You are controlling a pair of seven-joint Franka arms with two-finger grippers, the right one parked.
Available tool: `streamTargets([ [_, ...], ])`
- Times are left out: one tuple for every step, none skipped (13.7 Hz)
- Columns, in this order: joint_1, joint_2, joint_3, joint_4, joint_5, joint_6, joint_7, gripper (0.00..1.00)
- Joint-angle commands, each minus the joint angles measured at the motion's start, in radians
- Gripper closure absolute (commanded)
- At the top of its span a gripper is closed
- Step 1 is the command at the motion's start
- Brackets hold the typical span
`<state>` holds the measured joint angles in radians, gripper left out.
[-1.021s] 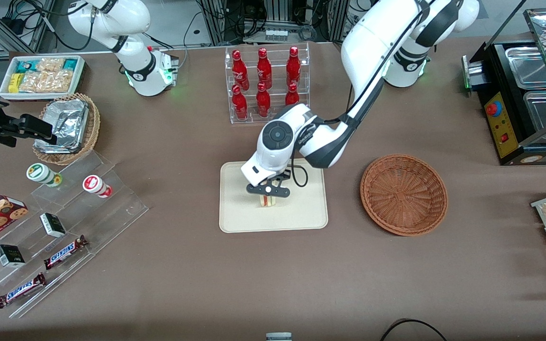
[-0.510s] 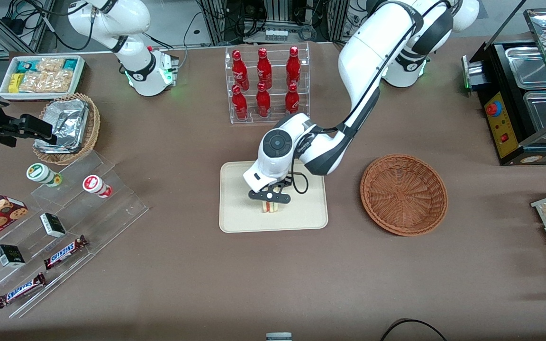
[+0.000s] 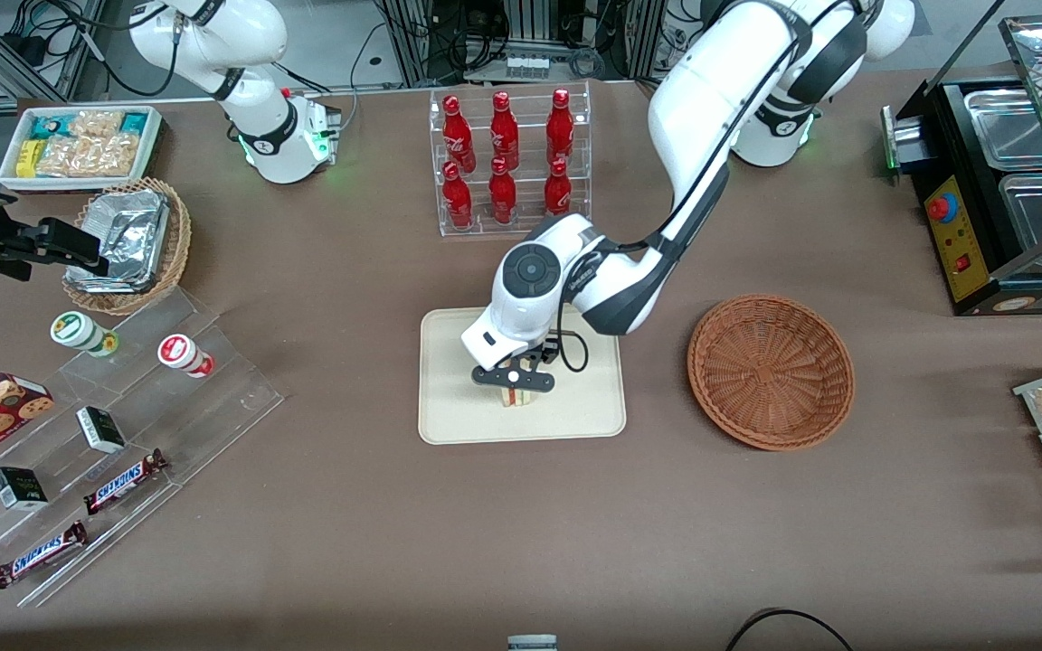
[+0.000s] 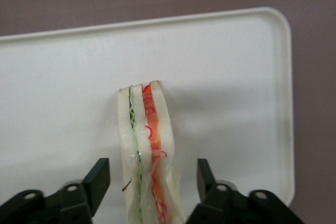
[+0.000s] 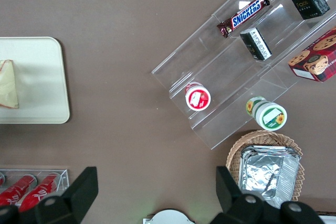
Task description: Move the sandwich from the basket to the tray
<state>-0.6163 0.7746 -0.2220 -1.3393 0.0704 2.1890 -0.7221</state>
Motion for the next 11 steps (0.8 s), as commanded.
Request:
streamTargets([
  [0.024, -0.138, 0.009, -0.021, 0.008, -0.121, -0.062, 0.00],
  [0.036, -0.182, 0.010, -0.023, 0.012, -0.155, -0.126, 0.00],
  [0.061, -0.228, 0.015, -0.032, 0.015, -0.199, -0.181, 0.00],
  [0.094, -0.277, 0.018, -0.037, 0.015, -0.245, -0.192, 0.00],
  [0.125, -0.319, 0.018, -0.038, 0.017, -0.294, -0.204, 0.00],
  [0.157, -0.362, 0.020, -0.040, 0.017, -0.345, -0.201, 0.00],
  [0.209, -0.409, 0.020, -0.049, 0.017, -0.401, -0.182, 0.00],
  [0.260, -0.455, 0.018, -0.061, 0.017, -0.451, -0.146, 0.00],
  [0.295, -0.506, 0.020, -0.078, 0.016, -0.497, -0.082, 0.00],
  [0.341, -0.541, 0.018, -0.090, 0.015, -0.535, -0.024, 0.00],
  [0.383, -0.575, 0.018, -0.106, 0.011, -0.570, 0.042, 0.00],
])
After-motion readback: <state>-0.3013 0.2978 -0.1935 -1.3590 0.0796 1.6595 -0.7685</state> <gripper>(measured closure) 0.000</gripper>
